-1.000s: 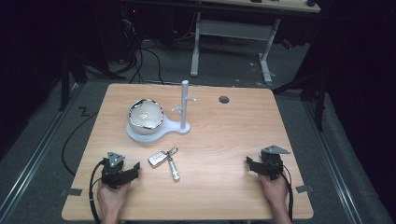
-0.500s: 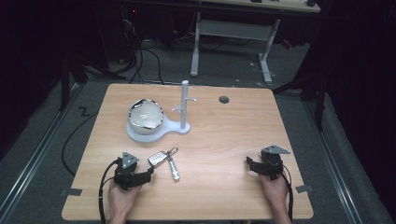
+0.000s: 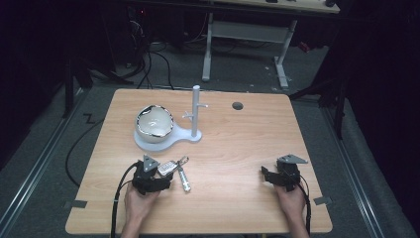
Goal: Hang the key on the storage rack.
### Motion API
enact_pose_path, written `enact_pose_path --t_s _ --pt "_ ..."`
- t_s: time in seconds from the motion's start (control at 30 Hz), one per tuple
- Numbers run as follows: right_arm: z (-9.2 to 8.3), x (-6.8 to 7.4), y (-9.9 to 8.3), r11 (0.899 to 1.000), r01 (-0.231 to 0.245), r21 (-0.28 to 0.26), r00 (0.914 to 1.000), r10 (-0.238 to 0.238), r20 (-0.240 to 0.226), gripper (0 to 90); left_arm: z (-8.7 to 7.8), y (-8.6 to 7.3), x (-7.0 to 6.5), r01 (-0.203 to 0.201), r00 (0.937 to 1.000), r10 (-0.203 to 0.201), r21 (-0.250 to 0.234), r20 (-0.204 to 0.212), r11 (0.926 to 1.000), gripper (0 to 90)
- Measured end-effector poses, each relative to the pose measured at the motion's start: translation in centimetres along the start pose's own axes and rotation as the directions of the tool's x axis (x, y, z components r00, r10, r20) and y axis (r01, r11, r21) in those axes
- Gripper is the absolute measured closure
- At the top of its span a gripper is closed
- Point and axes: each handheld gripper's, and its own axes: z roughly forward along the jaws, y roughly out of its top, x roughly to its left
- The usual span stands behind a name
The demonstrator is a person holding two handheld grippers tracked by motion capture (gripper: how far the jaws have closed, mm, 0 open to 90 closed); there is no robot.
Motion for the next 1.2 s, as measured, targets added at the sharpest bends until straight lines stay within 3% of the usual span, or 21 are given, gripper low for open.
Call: enact_pose_path --t_s 0.23,0.37,0.53,0.63,0.7,0.87,1.2 --pt "0.0 0.0 0.0 1.000 0.000 0.000 1.0000 0.000 0.000 29.2 1.2 1.2 -0.2 -0.032 0.9995 0.032 0.024 0.002 0.9992 27.7" --pt "0.0 0.0 0.0 1.000 0.000 0.000 1.0000 0.000 0.000 29.2 1.7 1.5 -0.1 -0.031 0.9995 0.031 0.026 0.009 0.9992 30.6" --pt "0.0 0.0 0.0 1.000 0.000 0.000 1.0000 0.000 0.000 29.2 2.5 1.9 -0.5 -0.069 0.9976 0.068 0.050 0.011 0.9964 33.6" --pt "0.0 0.0 0.0 1.000 0.000 0.000 1.0000 0.000 0.000 29.2 2.9 1.8 -0.5 -0.058 0.9982 0.057 0.054 0.016 0.9968 35.7" --pt "0.0 0.0 0.0 1.000 0.000 0.000 1.0000 0.000 0.000 29.2 3.0 1.8 -0.6 -0.061 0.9981 0.061 0.049 0.013 0.9969 36.1" --pt "0.0 0.0 0.0 1.000 0.000 0.000 1.0000 0.000 0.000 29.2 3.0 1.8 -0.6 -0.064 0.9979 0.063 0.041 0.014 0.9971 46.5" --pt "0.0 0.0 0.0 1.000 0.000 0.000 1.0000 0.000 -0.001 29.2 2.8 1.7 -0.7 -0.084 0.9962 0.083 0.044 0.028 0.9955 50.9"
